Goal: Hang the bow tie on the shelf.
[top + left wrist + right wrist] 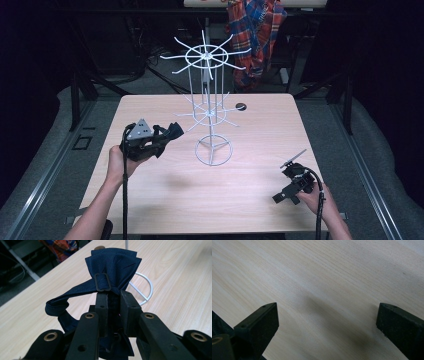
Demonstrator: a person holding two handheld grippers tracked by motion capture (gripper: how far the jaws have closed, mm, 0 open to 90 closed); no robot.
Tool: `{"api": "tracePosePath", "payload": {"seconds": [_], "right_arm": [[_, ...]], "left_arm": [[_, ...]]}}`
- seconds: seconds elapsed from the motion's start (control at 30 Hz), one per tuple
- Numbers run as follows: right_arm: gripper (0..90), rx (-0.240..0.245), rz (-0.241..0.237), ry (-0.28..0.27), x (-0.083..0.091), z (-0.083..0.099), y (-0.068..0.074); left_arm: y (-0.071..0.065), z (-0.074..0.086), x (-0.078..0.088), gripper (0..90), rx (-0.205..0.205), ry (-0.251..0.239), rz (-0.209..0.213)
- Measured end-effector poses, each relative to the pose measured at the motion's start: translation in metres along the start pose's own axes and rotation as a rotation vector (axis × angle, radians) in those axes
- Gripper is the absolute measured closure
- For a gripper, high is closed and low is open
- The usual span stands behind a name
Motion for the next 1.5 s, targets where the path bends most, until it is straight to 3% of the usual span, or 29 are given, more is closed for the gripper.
{"api": "tracePosePath", "payload": {"seconds": [0.2,0.67,1.13,1.5], "right_arm": [[3.9,-0.001,-0.001,0.001,0.0,0.0,0.0],[3.9,-0.009,-0.005,-0.002,-0.001,0.0,0.0],[4.0,-0.02,-0.009,-0.008,-0.002,0.0,0.001],[3.9,-0.02,-0.016,-0.007,-0.003,0.0,0.001]], "left_arm": [[-0.002,-0.008,0.001,77.4,-0.039,-0.023,0.014],[0.0,-0.024,0.005,77.4,-0.04,-0.093,0.022],[-0.002,-0.041,0.004,77.5,-0.102,-0.149,0.031],[-0.001,-0.05,-0.001,77.5,-0.13,-0.163,0.044]]}}
Point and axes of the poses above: each handheld gripper's, and its own axes: x roughly backward along the jaws, z roughly out of its underside, y roughly to its left, the point moved 10 cm from there along -x, roughly forward along the jaws, and after that the axes turned 5 degrees about z, right-handed, at the moved point
